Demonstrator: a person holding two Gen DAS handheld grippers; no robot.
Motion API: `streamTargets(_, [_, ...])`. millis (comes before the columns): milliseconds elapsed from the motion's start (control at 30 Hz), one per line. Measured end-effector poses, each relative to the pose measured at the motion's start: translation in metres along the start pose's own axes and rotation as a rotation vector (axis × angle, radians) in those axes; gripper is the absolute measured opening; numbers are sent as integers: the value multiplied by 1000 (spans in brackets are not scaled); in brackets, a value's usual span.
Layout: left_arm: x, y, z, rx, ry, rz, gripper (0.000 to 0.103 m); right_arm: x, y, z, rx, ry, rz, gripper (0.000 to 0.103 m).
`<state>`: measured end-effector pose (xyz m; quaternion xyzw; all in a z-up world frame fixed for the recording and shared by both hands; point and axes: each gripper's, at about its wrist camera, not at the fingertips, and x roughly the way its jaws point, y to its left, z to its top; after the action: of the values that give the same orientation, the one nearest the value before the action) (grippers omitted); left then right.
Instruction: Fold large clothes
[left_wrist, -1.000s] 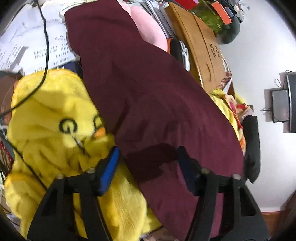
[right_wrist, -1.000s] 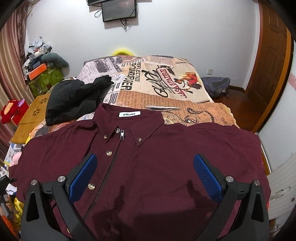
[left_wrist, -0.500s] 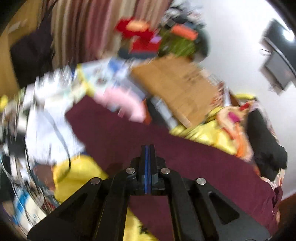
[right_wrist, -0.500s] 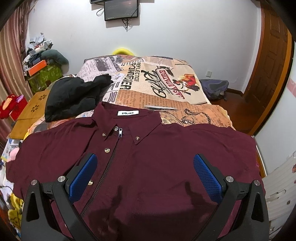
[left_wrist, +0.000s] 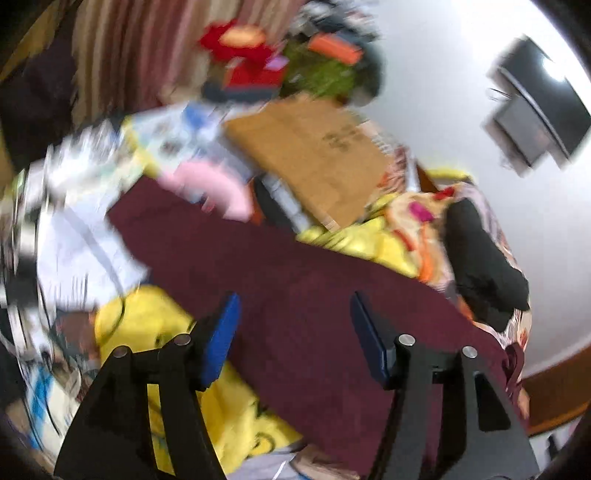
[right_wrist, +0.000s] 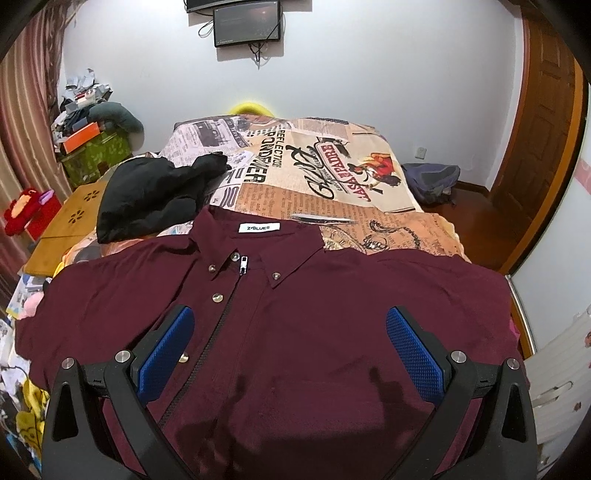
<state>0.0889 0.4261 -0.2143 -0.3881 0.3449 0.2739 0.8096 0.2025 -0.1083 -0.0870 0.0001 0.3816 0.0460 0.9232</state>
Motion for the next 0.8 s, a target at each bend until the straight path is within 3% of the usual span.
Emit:
streamTargets(133, [45, 59, -13, -227, 157, -54, 61, 5, 7, -2, -4, 17, 9, 103])
streamTargets(333, [102, 104, -35, -396, 287, -83, 61, 5, 20, -3, -46, 24, -8, 103])
streamTargets(533, [128, 110, -46, -519, 311, -213, 61, 7, 27, -2, -60, 32, -21, 103])
streamTargets(667, [136, 105, -34, -518, 296, -232, 60, 10, 29, -3, -57, 43, -21, 103])
streamTargets(800, [125, 91, -22, -424, 227, -164, 19, 8, 31, -4, -66, 47, -20, 103])
